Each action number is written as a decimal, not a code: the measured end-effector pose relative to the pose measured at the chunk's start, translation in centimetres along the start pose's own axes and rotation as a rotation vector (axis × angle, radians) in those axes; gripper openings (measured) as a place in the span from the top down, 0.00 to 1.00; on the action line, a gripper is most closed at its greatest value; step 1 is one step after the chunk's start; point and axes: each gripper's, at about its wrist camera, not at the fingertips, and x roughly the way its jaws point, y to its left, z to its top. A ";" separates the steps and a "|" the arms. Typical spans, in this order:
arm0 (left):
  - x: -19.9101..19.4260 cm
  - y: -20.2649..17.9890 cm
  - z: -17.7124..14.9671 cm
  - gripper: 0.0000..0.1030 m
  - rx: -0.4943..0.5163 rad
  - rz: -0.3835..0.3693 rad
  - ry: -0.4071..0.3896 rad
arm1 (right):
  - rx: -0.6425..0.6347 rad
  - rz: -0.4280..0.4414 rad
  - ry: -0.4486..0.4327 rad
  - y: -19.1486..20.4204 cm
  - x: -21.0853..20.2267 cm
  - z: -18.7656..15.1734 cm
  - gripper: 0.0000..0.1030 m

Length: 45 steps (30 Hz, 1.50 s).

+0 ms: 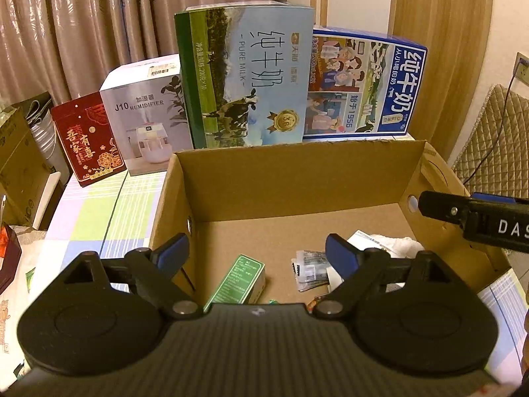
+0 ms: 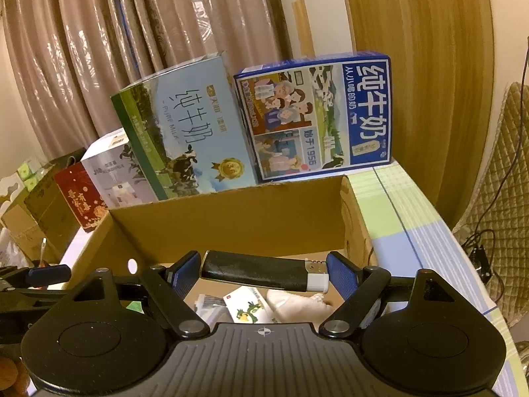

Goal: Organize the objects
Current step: 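Open the right tool to drop the black stick into the box, then open the left tool to drop the plug adapter into the box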

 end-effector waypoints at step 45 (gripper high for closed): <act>-0.4 0.0 -0.3 0.08 0.008 0.006 -0.003 | 0.088 0.021 -0.030 -1.3 -0.3 -0.2 0.04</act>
